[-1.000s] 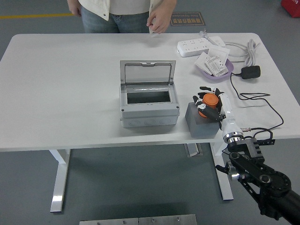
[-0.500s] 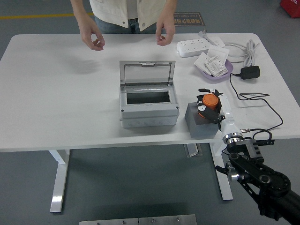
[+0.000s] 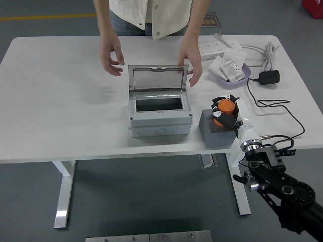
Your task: Fetch the battery,place it into the box,close the lid of the box
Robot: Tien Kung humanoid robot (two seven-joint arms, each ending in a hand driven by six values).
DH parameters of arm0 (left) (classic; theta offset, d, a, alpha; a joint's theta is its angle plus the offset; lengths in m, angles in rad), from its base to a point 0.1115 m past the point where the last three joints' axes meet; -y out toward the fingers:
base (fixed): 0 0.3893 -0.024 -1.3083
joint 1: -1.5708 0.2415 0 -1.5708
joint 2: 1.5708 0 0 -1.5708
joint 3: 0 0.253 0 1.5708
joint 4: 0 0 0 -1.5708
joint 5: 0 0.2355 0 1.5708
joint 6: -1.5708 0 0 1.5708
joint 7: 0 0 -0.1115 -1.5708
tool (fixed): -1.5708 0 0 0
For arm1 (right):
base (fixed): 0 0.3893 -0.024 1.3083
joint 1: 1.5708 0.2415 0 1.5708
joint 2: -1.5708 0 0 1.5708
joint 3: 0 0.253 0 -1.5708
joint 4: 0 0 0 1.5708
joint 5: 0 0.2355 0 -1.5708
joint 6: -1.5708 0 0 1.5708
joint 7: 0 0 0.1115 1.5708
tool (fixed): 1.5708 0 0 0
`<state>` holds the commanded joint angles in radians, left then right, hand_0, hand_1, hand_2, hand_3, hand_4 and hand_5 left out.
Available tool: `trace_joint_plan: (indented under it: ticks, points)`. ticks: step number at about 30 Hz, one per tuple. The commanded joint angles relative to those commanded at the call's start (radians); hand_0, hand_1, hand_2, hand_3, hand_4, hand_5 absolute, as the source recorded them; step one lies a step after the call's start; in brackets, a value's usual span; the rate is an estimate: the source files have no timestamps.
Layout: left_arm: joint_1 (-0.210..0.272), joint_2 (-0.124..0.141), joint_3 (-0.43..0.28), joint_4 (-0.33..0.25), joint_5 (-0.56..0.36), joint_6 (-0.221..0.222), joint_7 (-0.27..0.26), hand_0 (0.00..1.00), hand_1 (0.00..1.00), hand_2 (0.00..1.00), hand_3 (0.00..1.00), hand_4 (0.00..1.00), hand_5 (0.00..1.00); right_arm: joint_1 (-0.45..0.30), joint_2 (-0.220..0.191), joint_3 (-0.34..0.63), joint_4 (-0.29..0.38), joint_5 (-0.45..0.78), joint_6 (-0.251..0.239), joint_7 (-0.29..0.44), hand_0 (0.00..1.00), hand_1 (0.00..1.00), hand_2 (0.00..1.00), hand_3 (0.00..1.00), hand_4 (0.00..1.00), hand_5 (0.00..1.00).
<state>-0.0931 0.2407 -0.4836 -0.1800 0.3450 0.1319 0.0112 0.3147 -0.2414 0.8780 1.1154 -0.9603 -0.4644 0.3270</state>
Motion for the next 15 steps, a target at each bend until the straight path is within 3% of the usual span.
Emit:
trace_joint_plan:
  ticks: [15]
  points:
    - [0.000,0.001,0.015,0.000,-0.004,-0.001,0.000,0.578,0.620,0.558,0.567,0.561,0.002,0.012,-0.010,0.017,0.013,-0.016,0.006,-0.007,0.414,0.379,0.372,0.224,0.002,0.002]
